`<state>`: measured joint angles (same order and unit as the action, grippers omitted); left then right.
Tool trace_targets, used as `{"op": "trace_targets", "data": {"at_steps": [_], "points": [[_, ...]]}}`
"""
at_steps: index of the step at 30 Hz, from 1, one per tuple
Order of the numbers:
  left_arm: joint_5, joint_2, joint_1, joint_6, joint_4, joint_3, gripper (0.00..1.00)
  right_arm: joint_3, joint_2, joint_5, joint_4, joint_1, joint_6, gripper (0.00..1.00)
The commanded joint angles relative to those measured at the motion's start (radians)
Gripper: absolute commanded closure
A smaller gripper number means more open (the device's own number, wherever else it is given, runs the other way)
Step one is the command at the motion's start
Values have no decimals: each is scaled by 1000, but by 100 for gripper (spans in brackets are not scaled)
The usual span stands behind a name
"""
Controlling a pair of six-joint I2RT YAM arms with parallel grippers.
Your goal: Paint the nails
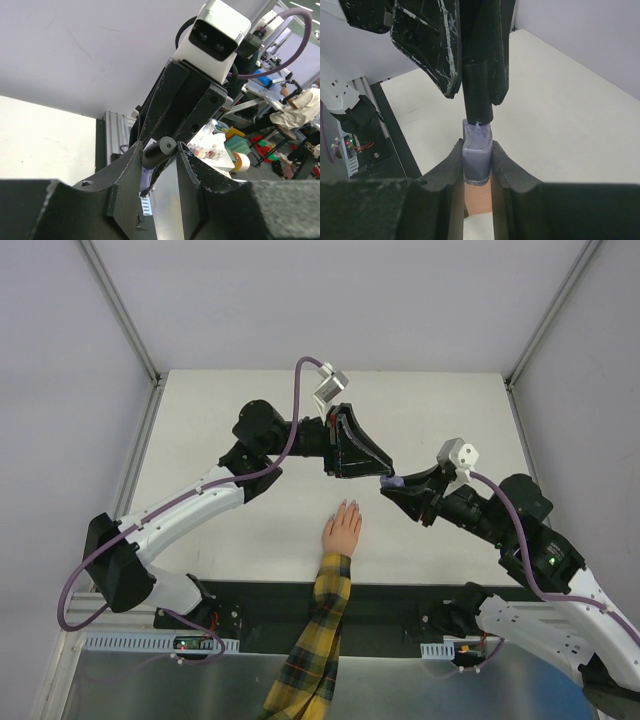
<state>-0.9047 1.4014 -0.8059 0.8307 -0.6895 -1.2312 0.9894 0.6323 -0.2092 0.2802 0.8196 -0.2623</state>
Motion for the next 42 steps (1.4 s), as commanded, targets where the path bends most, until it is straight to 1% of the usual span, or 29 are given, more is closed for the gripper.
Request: {"op": "trace_targets", "data": {"at_steps": [1, 4, 11, 14, 19, 25, 31, 35, 36, 38, 42], "points": [[30, -50, -15, -113, 102, -50, 69, 28, -6, -1, -73, -4, 12, 100], [38, -50, -22, -140, 130, -63, 69, 29, -6, -2, -76, -4, 14, 99], [43, -47, -24, -142, 131, -76, 69, 26, -2, -7, -78, -5, 17, 100], [43, -47, -27, -143, 131, -79, 71, 26, -2, -9, -78, -4, 18, 99], [53, -48, -27, -142, 131, -82, 67, 25, 0, -15, -78, -5, 20, 100], [62, -48, -29, -148, 133, -88, 69, 23, -3, -15, -78, -4, 20, 100], [58, -42, -29, -150, 140, -99, 75, 18, -5, -13, -78, -5, 21, 100], [67, -42, -38, -185, 172, -108, 87, 18, -6, -7, -78, -5, 20, 100], [70, -45, -36, -194, 195, -113, 93, 18, -6, -4, -76, -5, 20, 100], [90, -53, -39, -220, 215, -117, 100, 17, -5, 1, -75, -5, 20, 100], [139, -76, -41, -242, 243, -122, 100, 8, 0, 7, -76, -7, 23, 100]]}}
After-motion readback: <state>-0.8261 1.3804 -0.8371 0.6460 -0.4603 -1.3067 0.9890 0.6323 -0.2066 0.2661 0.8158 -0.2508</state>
